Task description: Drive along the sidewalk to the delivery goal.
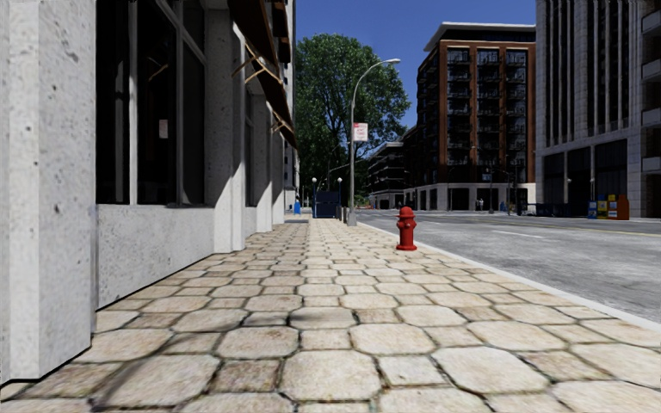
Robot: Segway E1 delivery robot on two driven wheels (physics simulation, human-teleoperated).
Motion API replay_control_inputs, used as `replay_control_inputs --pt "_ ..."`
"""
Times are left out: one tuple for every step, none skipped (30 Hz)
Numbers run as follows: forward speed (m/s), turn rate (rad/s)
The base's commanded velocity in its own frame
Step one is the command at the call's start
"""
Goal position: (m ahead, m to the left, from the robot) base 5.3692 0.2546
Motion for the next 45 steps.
replay_control_inputs --pt "2.00 0.00" --pt "2.00 0.00" --pt "2.00 0.00" --pt "2.00 0.00" --pt "2.00 0.00" --pt "2.00 0.00" --pt "2.00 0.00" --pt "2.00 0.00" --pt "2.00 0.00" --pt "2.00 0.00" --pt "2.00 0.00" --pt "2.00 0.00" --pt "2.00 0.00" --pt "2.00 0.00" --pt "2.00 0.00" --pt "2.00 0.00" --pt "2.00 0.00" --pt "2.00 0.00" --pt "2.00 0.00" --pt "2.00 0.00" --pt "2.00 0.00" --pt "2.00 0.00" --pt "2.00 0.00" --pt "2.00 0.00" --pt "2.00 0.00" --pt "2.00 0.00" --pt "2.00 0.00" --pt "2.00 0.00" --pt "2.00 0.00" --pt "2.00 0.00" --pt "2.00 0.00" --pt "2.00 0.00" --pt "2.00 0.00" --pt "2.00 0.00" --pt "2.00 0.00" --pt "2.00 0.00" --pt "2.00 0.00" --pt "2.00 0.00" --pt "2.00 0.00" --pt "2.00 0.00" --pt "2.00 0.00" --pt "2.00 0.00" --pt "2.00 0.00" --pt "2.00 0.00" --pt "2.00 0.00"
